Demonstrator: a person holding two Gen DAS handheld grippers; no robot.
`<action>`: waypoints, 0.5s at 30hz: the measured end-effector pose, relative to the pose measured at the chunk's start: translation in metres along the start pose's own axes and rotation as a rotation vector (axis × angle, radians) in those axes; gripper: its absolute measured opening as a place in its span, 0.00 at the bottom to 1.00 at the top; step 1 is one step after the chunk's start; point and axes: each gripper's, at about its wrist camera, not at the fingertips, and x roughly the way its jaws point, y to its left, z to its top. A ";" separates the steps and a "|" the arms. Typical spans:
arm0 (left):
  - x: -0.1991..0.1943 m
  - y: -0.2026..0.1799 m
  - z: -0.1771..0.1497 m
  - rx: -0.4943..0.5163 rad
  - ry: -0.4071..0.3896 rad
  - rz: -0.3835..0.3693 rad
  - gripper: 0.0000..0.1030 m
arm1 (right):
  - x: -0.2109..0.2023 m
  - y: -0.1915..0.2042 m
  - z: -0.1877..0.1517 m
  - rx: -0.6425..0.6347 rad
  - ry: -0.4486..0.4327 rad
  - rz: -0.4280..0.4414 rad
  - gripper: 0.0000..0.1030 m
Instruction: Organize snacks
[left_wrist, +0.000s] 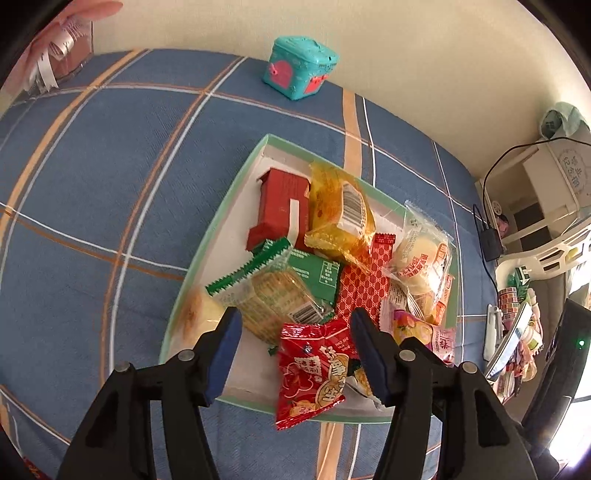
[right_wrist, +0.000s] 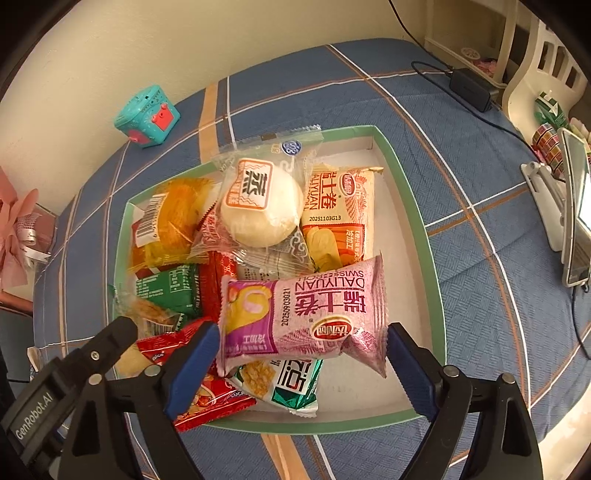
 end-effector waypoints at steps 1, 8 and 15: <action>-0.003 0.001 0.000 0.004 -0.006 0.006 0.63 | -0.001 0.001 0.000 -0.003 -0.006 -0.001 0.98; -0.016 0.009 0.007 0.015 -0.058 0.084 0.68 | -0.007 0.006 0.001 -0.023 -0.029 0.000 1.00; -0.021 0.021 0.008 0.041 -0.140 0.226 0.94 | -0.013 0.007 0.000 -0.028 -0.065 0.006 1.00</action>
